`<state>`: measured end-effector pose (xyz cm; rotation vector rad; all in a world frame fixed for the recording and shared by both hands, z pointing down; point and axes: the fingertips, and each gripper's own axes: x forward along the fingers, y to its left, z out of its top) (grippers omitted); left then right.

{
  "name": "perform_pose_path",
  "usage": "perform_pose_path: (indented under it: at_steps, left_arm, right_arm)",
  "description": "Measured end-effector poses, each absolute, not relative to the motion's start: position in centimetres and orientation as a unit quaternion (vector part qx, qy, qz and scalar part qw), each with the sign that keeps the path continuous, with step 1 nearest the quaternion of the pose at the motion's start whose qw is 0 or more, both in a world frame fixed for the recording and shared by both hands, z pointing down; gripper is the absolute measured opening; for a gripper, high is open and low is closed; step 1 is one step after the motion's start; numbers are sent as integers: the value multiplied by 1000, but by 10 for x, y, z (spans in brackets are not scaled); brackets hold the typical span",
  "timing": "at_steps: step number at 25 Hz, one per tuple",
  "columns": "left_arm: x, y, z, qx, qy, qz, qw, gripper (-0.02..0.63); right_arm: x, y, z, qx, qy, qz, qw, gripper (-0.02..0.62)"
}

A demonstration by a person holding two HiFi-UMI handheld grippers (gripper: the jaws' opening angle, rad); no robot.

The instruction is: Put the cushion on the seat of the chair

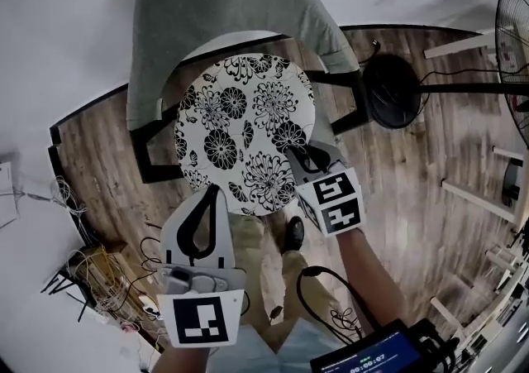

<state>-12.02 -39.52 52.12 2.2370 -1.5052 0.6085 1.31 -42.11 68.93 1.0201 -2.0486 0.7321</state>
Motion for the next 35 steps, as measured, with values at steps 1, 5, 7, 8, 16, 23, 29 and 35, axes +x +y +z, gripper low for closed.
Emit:
perform_pose_path:
  at_steps: [1, 5, 7, 8, 16, 23, 29, 35]
  left_arm:
    - [-119, -396, 523, 796, -533, 217, 188, 9]
    - [-113, -398, 531, 801, -521, 227, 187, 9]
    - [-109, -398, 536, 804, -514, 231, 188, 9]
    - [-107, -398, 538, 806, -510, 234, 188, 9]
    - [-94, -397, 549, 812, -493, 245, 191, 9]
    - [-82, -402, 548, 822, -475, 254, 184, 9]
    - [-78, -400, 559, 823, -467, 262, 189, 9]
    - [-73, -399, 570, 824, -460, 269, 193, 9]
  right_arm:
    - [17, -421, 693, 400, -792, 289, 360, 72]
    - [35, -421, 706, 418, -779, 305, 354, 77]
    - [43, -421, 713, 423, -774, 310, 353, 81]
    - [45, -420, 718, 424, -772, 314, 354, 83]
    - [67, -414, 745, 439, -755, 333, 356, 98]
    - [82, -412, 761, 458, -736, 344, 359, 114]
    - [98, -411, 775, 478, -723, 351, 354, 148]
    - [117, -410, 786, 497, -707, 354, 357, 161]
